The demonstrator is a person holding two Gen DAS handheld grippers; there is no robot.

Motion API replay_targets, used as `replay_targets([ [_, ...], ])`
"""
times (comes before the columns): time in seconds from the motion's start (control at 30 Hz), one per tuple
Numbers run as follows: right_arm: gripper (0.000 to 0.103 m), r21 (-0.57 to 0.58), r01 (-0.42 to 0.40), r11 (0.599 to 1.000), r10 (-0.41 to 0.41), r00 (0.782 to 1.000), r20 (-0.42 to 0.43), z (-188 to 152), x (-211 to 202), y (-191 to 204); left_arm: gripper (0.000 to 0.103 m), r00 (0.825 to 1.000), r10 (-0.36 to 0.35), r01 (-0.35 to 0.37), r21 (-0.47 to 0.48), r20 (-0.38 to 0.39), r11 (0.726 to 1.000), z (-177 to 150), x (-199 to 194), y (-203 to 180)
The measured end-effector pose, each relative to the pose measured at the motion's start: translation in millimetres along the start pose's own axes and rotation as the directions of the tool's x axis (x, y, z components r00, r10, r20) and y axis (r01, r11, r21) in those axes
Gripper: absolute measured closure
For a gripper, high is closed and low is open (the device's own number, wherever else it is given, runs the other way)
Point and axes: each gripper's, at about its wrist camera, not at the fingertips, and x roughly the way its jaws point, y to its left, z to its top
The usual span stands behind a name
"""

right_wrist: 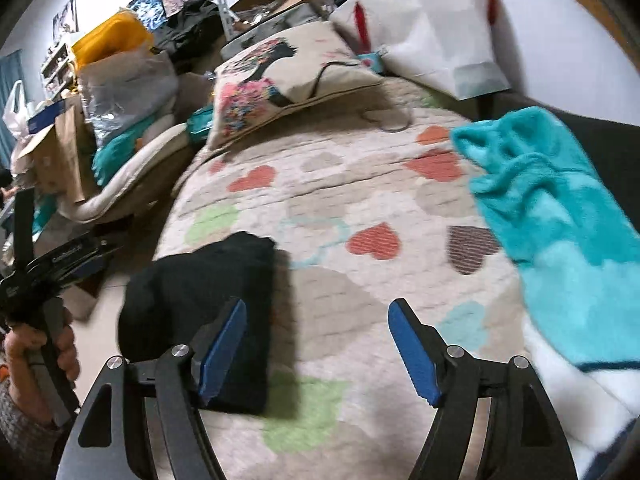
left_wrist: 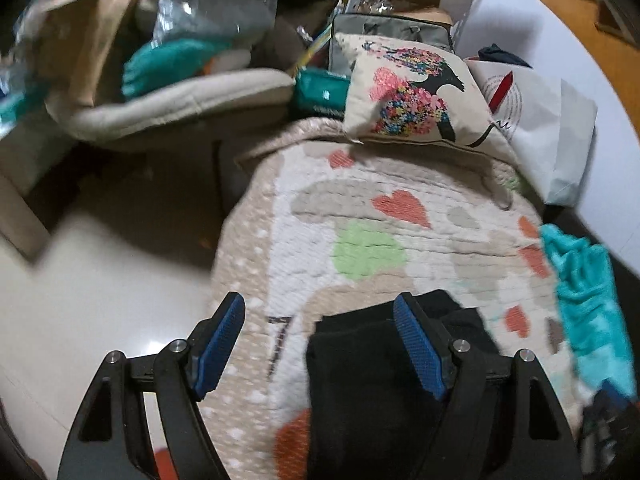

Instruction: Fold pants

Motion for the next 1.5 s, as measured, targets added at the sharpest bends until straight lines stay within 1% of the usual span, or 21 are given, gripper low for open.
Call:
replay_targets([
  [0.07,0.025,-0.003,0.001,1.000,-0.001,1.000,0.015,-0.3,-7.3,1.9,0.026,1.000,0.011,-0.012,0.006,0.014,1.000,-4.1,-5.3,1.8],
  [0.13,0.025,-0.020,-0.006,1.000,0.006,1.000,0.030,1.7,-13.3,7.8,0.026,1.000,0.007,-0.007,-0.012,0.020,1.000,-7.7,-11.0,8.8],
  [0.23,0.025,-0.074,-0.021,0.997,0.024,0.999,0.043,6.6,-20.0,23.2,0.026,1.000,0.002,-0.002,-0.059,0.011,0.998,-10.9,-16.6,22.1],
  [0.33,0.024,-0.128,-0.066,0.990,0.068,0.998,0.011,14.8,-16.6,41.5,0.026,1.000,-0.002,0.002,-0.126,0.001,0.992,-10.9,-19.8,39.0],
  [0.43,0.024,-0.159,-0.128,0.979,0.119,0.991,-0.063,28.3,3.2,55.4,0.026,1.000,-0.003,0.004,-0.173,0.006,0.985,-10.8,-25.4,52.7],
  [0.57,0.024,-0.145,-0.177,0.973,0.159,0.979,-0.126,44.5,38.8,61.8,0.026,1.000,-0.005,0.002,-0.207,-0.018,0.978,-16.7,-26.1,64.3],
  [0.67,0.024,-0.135,-0.165,0.977,0.144,0.978,-0.150,46.3,65.0,59.1,0.026,0.997,-0.031,0.015,-0.230,-0.065,0.973,-22.7,-17.5,69.8],
  [0.73,0.024,-0.097,-0.172,0.980,0.153,0.972,-0.179,42.7,83.7,49.7,0.026,0.991,-0.079,0.048,-0.266,-0.108,0.963,-26.3,-6.9,71.7],
  [0.77,0.024,-0.078,-0.177,0.981,0.160,0.969,-0.189,41.8,89.0,46.0,0.026,0.985,-0.114,0.073,-0.289,-0.129,0.955,-27.8,-1.0,71.5],
  [0.8,0.024,-0.042,-0.191,0.981,0.178,0.963,-0.204,38.4,97.4,38.6,0.026,0.974,-0.162,0.107,-0.316,-0.155,0.943,-30.1,7.0,69.8],
  [0.83,0.024,-0.014,-0.200,0.980,0.192,0.958,-0.214,36.3,102.9,33.3,0.026,0.968,-0.188,0.126,-0.327,-0.166,0.936,-31.7,11.3,67.1],
  [0.9,0.024,0.028,-0.209,0.977,0.210,0.950,-0.231,33.6,111.0,26.1,0.026,0.955,-0.231,0.160,-0.328,-0.189,0.931,-34.1,21.2,57.1],
  [1.0,0.024,0.062,-0.223,0.973,0.232,0.940,-0.250,32.6,118.7,21.2,0.026,0.935,-0.281,0.212,-0.296,-0.215,0.932,-38.8,32.2,37.6],
  [1.1,0.024,0.064,-0.232,0.971,0.240,0.939,-0.248,33.0,119.6,21.8,0.026,0.923,-0.301,0.232,-0.277,-0.240,0.932,-43.1,40.3,26.4],
  [1.27,0.024,0.089,-0.236,0.968,0.251,0.932,-0.260,28.6,124.8,21.4,0.026,0.911,-0.289,0.209,-0.274,-0.295,0.939,-51.0,55.3,21.4],
  [1.4,0.024,0.119,-0.239,0.964,0.263,0.925,-0.273,23.7,130.3,20.6,0.026,0.909,-0.288,0.211,-0.264,-0.301,0.941,-53.6,57.0,19.5],
  [1.47,0.024,0.140,-0.245,0.959,0.275,0.921,-0.276,21.0,132.9,19.5,0.026,0.904,-0.297,0.222,-0.257,-0.308,0.941,-54.5,58.5,17.9],
  [1.5,0.024,0.156,-0.252,0.955,0.288,0.916,-0.278,19.8,134.7,18.7,0.025,0.897,-0.308,0.230,-0.261,-0.316,0.938,-56.1,60.7,16.6],
])
